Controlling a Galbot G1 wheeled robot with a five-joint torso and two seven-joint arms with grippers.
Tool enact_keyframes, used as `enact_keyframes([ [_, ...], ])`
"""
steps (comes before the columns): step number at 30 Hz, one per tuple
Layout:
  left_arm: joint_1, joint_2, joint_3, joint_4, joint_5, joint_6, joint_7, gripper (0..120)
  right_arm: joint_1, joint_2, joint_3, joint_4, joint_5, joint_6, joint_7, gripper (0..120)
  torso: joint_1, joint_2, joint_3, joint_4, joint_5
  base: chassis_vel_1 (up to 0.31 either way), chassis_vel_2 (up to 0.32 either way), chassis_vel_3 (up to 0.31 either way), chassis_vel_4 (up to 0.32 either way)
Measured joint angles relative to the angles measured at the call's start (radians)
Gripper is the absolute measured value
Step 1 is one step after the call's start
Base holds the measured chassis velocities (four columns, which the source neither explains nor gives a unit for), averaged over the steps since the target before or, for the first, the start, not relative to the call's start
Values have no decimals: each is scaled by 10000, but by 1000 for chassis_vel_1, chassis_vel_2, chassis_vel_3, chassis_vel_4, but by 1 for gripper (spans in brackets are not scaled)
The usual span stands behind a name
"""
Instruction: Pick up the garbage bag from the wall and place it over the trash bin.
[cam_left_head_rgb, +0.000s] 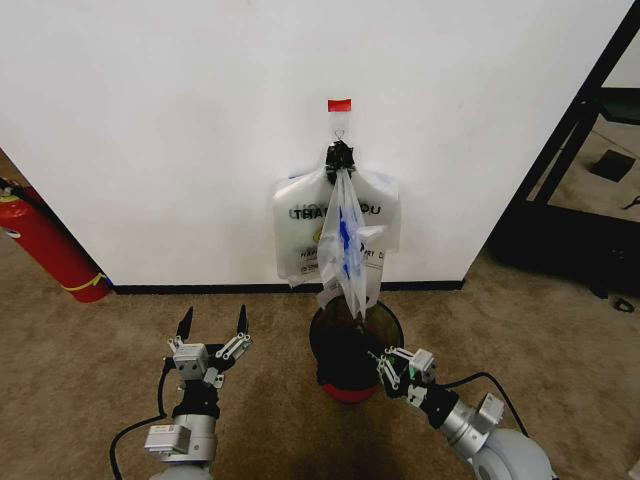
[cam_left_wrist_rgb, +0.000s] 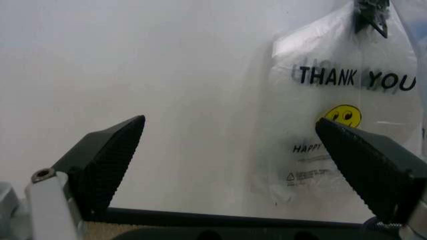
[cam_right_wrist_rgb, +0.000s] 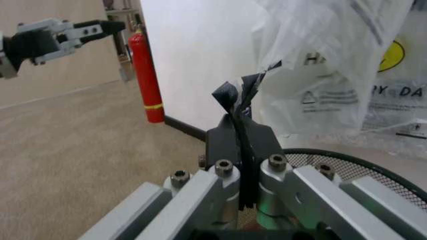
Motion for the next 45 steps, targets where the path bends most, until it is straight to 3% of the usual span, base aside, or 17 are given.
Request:
enact_keyframes([
  [45, -20, 52, 32, -56, -24, 10, -2, 100, -957, 209, 426, -132, -1753, 1520, -650, 0, 0, -1, 0, 0, 0, 0, 0, 0, 0],
])
